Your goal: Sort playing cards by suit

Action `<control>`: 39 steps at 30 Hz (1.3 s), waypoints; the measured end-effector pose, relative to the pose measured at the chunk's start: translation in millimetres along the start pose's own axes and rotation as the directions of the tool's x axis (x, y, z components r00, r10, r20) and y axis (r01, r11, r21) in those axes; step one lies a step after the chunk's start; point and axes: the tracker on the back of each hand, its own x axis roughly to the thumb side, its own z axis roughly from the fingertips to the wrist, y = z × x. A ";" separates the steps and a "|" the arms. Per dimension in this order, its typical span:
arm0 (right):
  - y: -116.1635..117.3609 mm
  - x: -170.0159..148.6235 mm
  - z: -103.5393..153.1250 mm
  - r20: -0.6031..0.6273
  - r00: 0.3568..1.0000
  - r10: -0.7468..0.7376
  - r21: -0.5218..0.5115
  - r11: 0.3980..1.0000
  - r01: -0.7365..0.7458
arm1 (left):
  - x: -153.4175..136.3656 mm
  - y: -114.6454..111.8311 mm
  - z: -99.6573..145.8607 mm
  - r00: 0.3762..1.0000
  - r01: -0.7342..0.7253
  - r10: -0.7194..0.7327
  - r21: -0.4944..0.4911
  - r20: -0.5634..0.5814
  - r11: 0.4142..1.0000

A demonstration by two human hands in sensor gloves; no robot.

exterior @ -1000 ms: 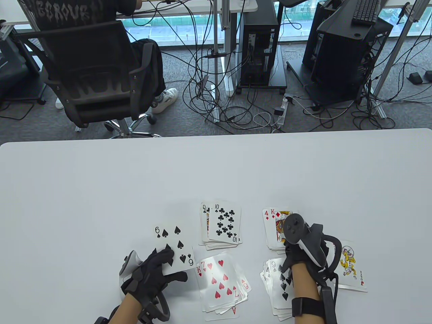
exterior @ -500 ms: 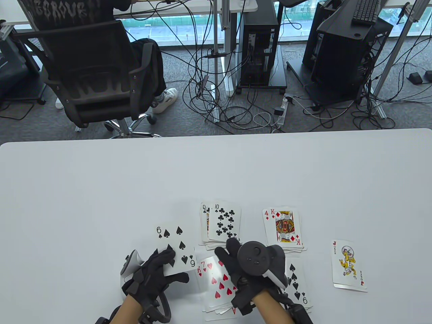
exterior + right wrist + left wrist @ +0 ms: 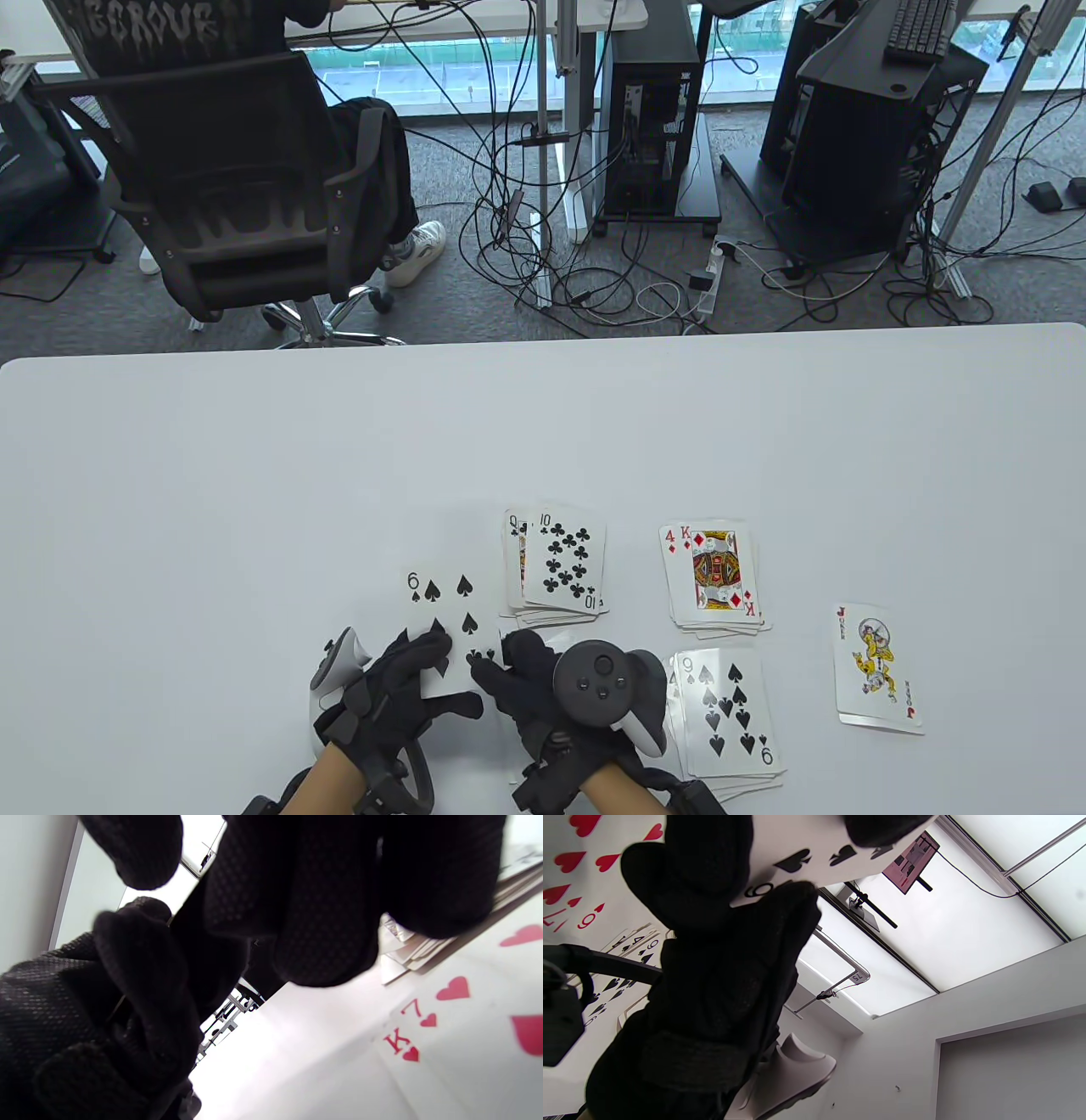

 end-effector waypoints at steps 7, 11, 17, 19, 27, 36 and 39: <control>-6.5 1.2 4.5 0.013 0.999 0.039 -0.070 0.997 -0.038 | -1.5 -4.9 -2.1 1.000 0.007 -0.007 -0.022 -0.010 1.000; -9.9 -2.3 9.1 0.008 0.999 0.037 -0.100 0.994 -0.036 | -2.5 -6.7 -4.6 1.000 0.024 -0.024 -0.027 -0.018 0.999; -17.4 -3.1 16.3 0.051 0.999 0.006 -0.152 0.988 0.001 | -2.3 -6.8 -4.7 0.999 0.046 -0.047 -0.022 -0.028 0.999; -21.1 -5.3 16.6 0.044 0.991 -0.129 -0.154 0.979 0.134 | -1.5 -6.4 -4.6 0.998 0.054 -0.055 -0.018 -0.028 0.998; -65.0 -13.5 21.0 0.032 0.997 -0.071 -0.142 0.987 0.075 | -3.5 -9.3 -5.5 0.998 0.045 -0.047 -0.038 -0.032 0.998; -138.9 -72.4 56.5 -0.190 0.931 0.313 0.104 0.949 -0.298 | 3.3 -0.4 -1.8 0.999 0.002 -0.002 0.009 0.035 1.000; -146.2 -97.9 74.7 -0.284 0.885 0.370 0.181 0.927 -0.329 | 5.1 2.0 -1.2 0.998 -0.016 0.015 0.016 0.056 1.000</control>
